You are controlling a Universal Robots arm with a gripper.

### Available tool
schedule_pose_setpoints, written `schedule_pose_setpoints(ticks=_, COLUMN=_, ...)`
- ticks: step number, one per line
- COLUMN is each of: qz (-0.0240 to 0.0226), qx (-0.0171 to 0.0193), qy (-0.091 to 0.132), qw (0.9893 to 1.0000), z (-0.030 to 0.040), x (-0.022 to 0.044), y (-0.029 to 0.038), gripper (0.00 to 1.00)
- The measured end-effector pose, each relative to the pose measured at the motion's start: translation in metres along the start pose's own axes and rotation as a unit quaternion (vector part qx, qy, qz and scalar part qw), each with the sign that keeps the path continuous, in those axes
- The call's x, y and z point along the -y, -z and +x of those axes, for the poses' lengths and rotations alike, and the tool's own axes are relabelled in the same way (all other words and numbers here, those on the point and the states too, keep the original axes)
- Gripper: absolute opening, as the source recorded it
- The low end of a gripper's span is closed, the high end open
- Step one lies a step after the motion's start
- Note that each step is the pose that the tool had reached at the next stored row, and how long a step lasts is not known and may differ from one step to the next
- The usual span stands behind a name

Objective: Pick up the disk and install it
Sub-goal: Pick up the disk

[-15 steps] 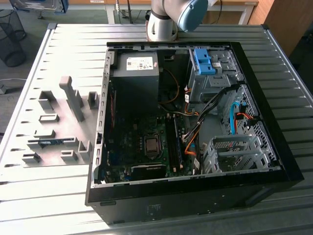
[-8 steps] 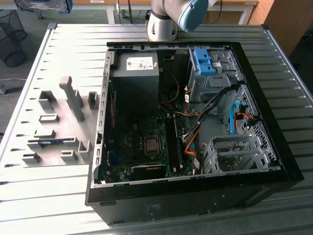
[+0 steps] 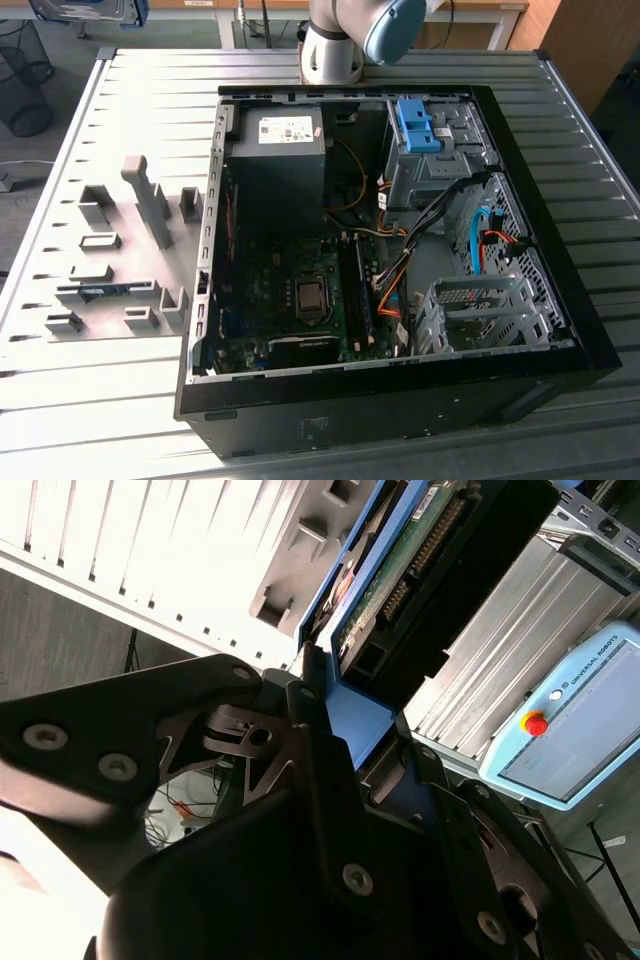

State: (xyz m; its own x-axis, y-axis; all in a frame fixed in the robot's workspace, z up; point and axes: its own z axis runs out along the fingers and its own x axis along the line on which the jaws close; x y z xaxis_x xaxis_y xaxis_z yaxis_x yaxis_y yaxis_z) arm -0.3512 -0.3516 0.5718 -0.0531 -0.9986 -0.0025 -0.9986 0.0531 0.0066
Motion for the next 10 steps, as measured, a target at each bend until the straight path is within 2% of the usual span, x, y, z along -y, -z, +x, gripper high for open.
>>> schedule_pose_setpoints(ticks=5, qz=0.0, qx=0.0, qy=0.0, qw=1.0, z=-0.0001, x=0.002, y=0.0, gripper=0.37)
schedule_pose_setpoints(ticks=10, qz=0.0, qx=0.0, qy=0.0, qw=1.0, z=-0.0005, x=0.0097, y=0.0001, gripper=0.37)
